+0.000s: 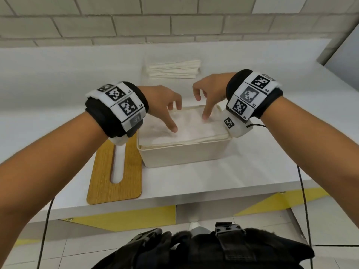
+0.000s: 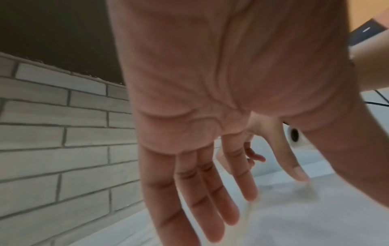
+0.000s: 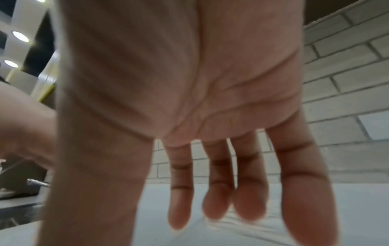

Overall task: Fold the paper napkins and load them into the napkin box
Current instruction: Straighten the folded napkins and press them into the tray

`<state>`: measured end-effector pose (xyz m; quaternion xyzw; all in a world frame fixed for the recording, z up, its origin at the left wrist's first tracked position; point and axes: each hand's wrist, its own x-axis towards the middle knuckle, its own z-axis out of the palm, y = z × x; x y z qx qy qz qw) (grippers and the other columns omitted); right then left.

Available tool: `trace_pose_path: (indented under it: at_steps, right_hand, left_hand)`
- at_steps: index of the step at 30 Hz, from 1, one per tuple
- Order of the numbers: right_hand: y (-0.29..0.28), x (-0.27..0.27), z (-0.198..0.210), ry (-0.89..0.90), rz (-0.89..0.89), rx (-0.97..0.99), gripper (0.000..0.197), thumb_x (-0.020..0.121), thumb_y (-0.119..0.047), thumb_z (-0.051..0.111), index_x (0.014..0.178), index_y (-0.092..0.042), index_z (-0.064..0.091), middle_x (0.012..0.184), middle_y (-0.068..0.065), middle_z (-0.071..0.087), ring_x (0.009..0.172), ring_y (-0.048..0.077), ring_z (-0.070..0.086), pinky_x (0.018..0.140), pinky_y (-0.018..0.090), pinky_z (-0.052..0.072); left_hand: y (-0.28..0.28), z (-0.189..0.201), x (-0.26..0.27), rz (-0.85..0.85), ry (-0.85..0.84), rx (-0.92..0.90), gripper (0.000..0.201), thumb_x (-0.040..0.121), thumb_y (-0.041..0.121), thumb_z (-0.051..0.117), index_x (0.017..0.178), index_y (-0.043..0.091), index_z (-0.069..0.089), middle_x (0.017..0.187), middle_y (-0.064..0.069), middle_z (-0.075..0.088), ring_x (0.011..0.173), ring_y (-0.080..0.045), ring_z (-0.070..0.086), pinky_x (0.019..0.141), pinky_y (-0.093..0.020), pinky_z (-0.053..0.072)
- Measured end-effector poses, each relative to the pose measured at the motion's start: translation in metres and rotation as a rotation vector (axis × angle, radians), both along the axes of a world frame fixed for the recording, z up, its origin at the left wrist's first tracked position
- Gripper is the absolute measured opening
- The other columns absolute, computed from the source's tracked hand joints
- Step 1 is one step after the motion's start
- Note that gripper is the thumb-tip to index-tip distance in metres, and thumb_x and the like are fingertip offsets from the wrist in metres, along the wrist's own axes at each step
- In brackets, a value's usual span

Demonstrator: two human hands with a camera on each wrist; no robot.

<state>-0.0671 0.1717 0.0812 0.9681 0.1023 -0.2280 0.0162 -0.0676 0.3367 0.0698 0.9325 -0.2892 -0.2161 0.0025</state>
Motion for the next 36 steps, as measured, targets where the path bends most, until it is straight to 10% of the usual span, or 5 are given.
trace_pose_path:
  at_steps: [6,13,16,23,36]
  right_hand:
    - [-0.001,-0.014,-0.025,0.186,0.059,-0.082,0.058,0.064,-0.030,0.084,0.106,-0.020,0.045,0.093,0.000,0.051,0.063,0.013,0.046,0.061,0.027,0.040]
    - [-0.004,-0.018,-0.036,0.150,0.094,-0.105,0.064,0.060,-0.036,0.086,0.103,-0.024,0.040,0.098,0.001,0.049,0.086,0.023,0.051,0.073,0.032,0.045]
    - [-0.007,-0.017,-0.028,0.117,0.073,-0.073,0.063,0.057,-0.039,0.086,0.103,-0.026,0.047,0.108,-0.001,0.045,0.097,0.024,0.052,0.089,0.040,0.048]
    - [-0.013,-0.019,-0.020,0.177,0.024,0.003,0.047,0.062,-0.042,0.083,0.096,-0.019,0.059,0.103,0.006,0.063,0.078,0.019,0.057,0.071,0.029,0.046]
    - [-0.018,-0.011,-0.024,0.161,-0.016,0.051,0.062,0.069,-0.035,0.081,0.121,-0.029,0.047,0.117,-0.003,0.047,0.112,0.023,0.052,0.097,0.039,0.045]
  left_hand:
    - [0.003,-0.026,-0.007,0.006,0.049,0.172,0.091,0.064,0.043,0.082,0.139,0.032,0.030,0.131,-0.003,0.034,0.118,-0.025,0.042,0.099,-0.039,0.040]
    - [0.018,-0.039,-0.008,0.051,0.071,0.111,0.108,0.062,0.042,0.083,0.145,0.035,0.014,0.141,-0.002,0.030,0.128,-0.025,0.036,0.104,-0.040,0.038]
    - [0.023,-0.028,-0.003,0.094,0.118,0.025,0.103,0.063,0.046,0.081,0.144,0.035,0.020,0.143,0.002,0.034,0.131,-0.021,0.034,0.108,-0.036,0.031]
    - [0.027,-0.032,0.000,0.127,0.125,-0.058,0.071,0.073,0.048,0.072,0.134,0.031,0.041,0.136,0.002,0.045,0.123,-0.019,0.042,0.102,-0.032,0.033]
    - [0.023,-0.038,0.002,0.112,0.087,-0.043,0.082,0.068,0.046,0.078,0.137,0.029,0.036,0.132,0.001,0.043,0.122,-0.019,0.042,0.101,-0.031,0.033]
